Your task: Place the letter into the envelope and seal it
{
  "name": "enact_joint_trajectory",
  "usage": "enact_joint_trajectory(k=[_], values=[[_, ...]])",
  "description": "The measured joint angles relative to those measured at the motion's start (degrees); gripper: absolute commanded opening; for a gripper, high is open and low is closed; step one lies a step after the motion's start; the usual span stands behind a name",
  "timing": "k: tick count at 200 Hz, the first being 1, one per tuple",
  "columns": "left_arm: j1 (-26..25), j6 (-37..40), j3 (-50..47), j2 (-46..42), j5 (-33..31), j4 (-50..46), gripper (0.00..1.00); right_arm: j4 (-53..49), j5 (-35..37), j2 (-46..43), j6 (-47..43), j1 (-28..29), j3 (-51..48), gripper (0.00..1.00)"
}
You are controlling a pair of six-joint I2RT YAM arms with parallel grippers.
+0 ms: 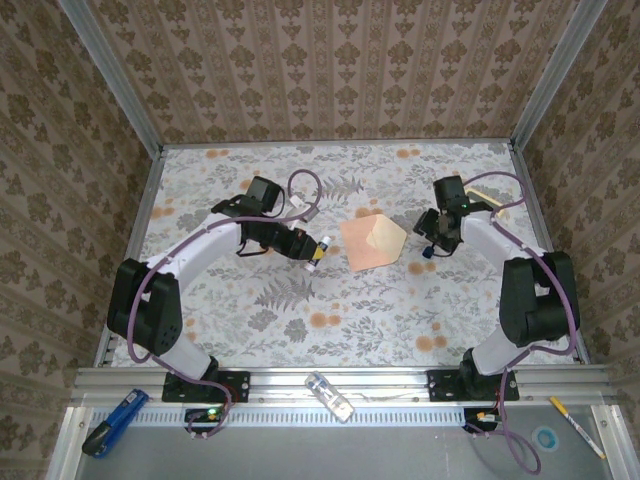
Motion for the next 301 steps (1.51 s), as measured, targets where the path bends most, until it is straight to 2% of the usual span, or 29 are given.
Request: enact_joint_trajectory(k=[64,301], values=[[0.04,0.0,0.0,0.42,0.37,0.02,0.1,-5.68,-2.32,4.07,0.04,-1.31,0.2,0.47],[0.04,0.0,0.11,3.15,0.44,-0.2,0.1,-3.45,-2.56,11.15,-2.99,-4.92,3.06,0.41]])
